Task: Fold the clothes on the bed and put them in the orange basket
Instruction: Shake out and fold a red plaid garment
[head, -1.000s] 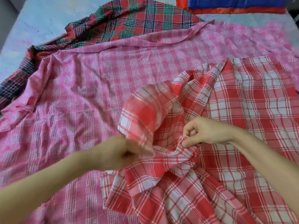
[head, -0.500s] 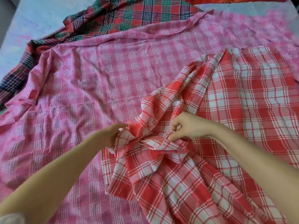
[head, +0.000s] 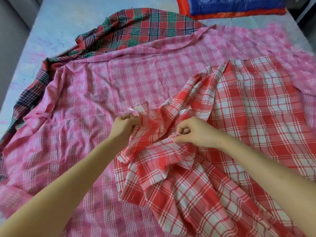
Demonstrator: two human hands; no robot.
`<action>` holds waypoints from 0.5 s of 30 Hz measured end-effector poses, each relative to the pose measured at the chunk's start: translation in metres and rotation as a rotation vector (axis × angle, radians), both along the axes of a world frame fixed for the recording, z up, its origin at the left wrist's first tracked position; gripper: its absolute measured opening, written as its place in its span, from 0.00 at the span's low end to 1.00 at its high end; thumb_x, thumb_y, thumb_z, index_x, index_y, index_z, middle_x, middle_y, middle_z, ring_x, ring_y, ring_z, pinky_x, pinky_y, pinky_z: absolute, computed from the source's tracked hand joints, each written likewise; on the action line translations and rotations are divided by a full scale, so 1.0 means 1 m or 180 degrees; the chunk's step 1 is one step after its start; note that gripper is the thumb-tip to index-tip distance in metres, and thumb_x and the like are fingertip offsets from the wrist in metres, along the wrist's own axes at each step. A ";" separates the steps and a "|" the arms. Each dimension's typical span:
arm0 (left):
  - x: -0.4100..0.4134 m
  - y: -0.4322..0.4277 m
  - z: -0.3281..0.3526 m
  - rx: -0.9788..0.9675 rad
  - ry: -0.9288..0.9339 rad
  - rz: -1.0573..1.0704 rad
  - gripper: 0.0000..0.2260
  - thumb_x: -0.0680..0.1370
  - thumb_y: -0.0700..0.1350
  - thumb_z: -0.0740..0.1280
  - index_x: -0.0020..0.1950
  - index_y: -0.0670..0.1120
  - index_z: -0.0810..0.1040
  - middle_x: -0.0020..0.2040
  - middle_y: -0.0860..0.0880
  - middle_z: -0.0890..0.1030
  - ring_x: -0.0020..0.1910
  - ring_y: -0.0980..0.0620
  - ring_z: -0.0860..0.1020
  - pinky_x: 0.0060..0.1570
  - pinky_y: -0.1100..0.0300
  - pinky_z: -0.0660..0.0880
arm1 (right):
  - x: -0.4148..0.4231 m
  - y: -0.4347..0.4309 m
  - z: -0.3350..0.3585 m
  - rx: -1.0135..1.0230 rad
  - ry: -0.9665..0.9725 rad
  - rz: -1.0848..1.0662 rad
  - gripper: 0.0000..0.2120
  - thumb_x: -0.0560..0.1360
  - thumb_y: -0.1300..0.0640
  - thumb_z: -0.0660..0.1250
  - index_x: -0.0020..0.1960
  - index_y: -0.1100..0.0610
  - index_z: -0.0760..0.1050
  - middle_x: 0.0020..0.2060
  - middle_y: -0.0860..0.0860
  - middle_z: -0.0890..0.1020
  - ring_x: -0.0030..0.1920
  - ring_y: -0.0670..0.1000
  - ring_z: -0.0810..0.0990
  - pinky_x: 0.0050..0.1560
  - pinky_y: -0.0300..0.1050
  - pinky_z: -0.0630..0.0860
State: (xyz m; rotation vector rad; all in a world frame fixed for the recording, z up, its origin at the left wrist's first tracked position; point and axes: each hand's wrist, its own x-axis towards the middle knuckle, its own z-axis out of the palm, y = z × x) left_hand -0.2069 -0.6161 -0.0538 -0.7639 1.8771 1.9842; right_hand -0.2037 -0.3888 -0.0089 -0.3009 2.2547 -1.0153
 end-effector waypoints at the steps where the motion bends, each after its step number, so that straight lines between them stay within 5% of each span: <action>1: 0.003 0.005 0.015 -0.0033 0.0160 -0.0191 0.17 0.67 0.25 0.63 0.25 0.43 0.67 0.19 0.52 0.69 0.22 0.54 0.70 0.21 0.66 0.63 | 0.004 -0.002 0.006 -0.0023 0.0187 -0.0058 0.09 0.69 0.55 0.74 0.33 0.53 0.76 0.26 0.47 0.77 0.29 0.44 0.72 0.36 0.41 0.70; 5: 0.023 0.029 0.080 -0.0215 0.0534 -0.1015 0.13 0.66 0.25 0.62 0.38 0.43 0.72 0.22 0.54 0.72 0.23 0.56 0.67 0.25 0.64 0.62 | 0.026 -0.014 0.049 0.0000 0.1167 -0.0146 0.03 0.70 0.57 0.73 0.42 0.56 0.81 0.35 0.48 0.81 0.38 0.48 0.78 0.45 0.44 0.73; 8: 0.040 0.042 0.121 -0.0141 0.0683 -0.1597 0.19 0.63 0.30 0.65 0.51 0.43 0.74 0.27 0.52 0.76 0.27 0.55 0.71 0.29 0.64 0.67 | 0.043 -0.018 0.078 -0.0085 0.1689 -0.0368 0.04 0.71 0.61 0.71 0.45 0.58 0.82 0.38 0.49 0.84 0.41 0.50 0.81 0.46 0.46 0.74; 11: 0.047 0.046 0.150 -0.0052 0.0747 -0.1871 0.15 0.60 0.36 0.65 0.45 0.43 0.78 0.35 0.45 0.76 0.34 0.51 0.73 0.35 0.61 0.70 | 0.055 -0.016 0.094 -0.0201 0.1944 -0.0608 0.05 0.71 0.63 0.71 0.46 0.58 0.82 0.38 0.50 0.84 0.40 0.50 0.82 0.44 0.44 0.74; 15: 0.054 0.046 0.182 -0.0096 0.0731 -0.2109 0.05 0.67 0.43 0.70 0.39 0.44 0.76 0.35 0.48 0.76 0.35 0.53 0.75 0.36 0.63 0.72 | 0.071 -0.013 0.114 -0.0367 0.2064 -0.0643 0.07 0.70 0.65 0.71 0.46 0.58 0.82 0.38 0.50 0.85 0.39 0.46 0.81 0.42 0.41 0.75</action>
